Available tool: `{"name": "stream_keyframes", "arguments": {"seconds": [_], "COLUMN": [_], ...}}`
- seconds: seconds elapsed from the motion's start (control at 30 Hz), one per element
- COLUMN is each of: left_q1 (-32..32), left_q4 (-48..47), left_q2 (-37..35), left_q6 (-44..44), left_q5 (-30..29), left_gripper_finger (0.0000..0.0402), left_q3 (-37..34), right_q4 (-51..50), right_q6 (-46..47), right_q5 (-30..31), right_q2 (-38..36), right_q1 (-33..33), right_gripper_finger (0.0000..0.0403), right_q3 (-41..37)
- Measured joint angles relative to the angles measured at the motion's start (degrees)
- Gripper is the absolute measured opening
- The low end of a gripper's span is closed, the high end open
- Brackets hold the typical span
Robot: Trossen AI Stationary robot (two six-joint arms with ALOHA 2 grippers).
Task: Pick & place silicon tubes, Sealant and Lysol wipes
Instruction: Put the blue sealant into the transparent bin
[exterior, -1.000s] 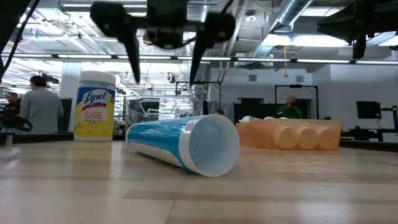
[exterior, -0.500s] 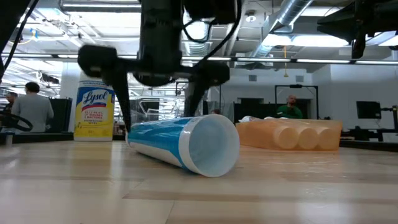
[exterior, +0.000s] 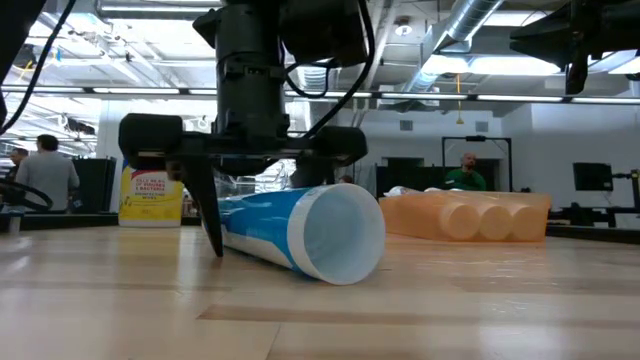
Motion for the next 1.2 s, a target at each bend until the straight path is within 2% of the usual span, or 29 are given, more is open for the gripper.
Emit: {"name": "stream_keyframes", "arguments": {"seconds": [0.2,0.43,0.67,0.83,1.03,1.2], "left_q1": [-0.1,-0.1,-0.4,0.0,3.7,10.3], "left_q4": [-0.3,-1.8,-16.2,-30.0,-47.7,-47.8], "left_q2": [0.2,0.1,-2.1,-4.4,-5.5,-6.4], "left_q6": [2.0,7.9,15.7,19.7,27.4,37.8], "left_q5": [0.6,0.8,-0.5,-5.1,-10.7,-15.0], "left_gripper_finger": [0.0201,0.0202,0.0202,0.0202,0.0202,0.0202], "left_q3": [-0.1,2.0,12.0,21.8,33.9,37.7], "right_q4": [0.0,0.0,0.0,0.0,0.0,0.0], "right_q6": [0.0,0.0,0.0,0.1,1.4,1.4], "right_q5": [0.0,0.1,0.1,0.1,0.1,0.1], "right_q2": [0.0,0.0,0.0,0.0,0.0,0.0], "right_q1": [0.0,0.0,0.0,0.0,0.0,0.0], "right_gripper_finger": [0.0066,0.0066,0.0066,0.0066,0.0066,0.0066], "right_q3": [0.0,0.0,0.0,0.0,0.0,0.0]}}
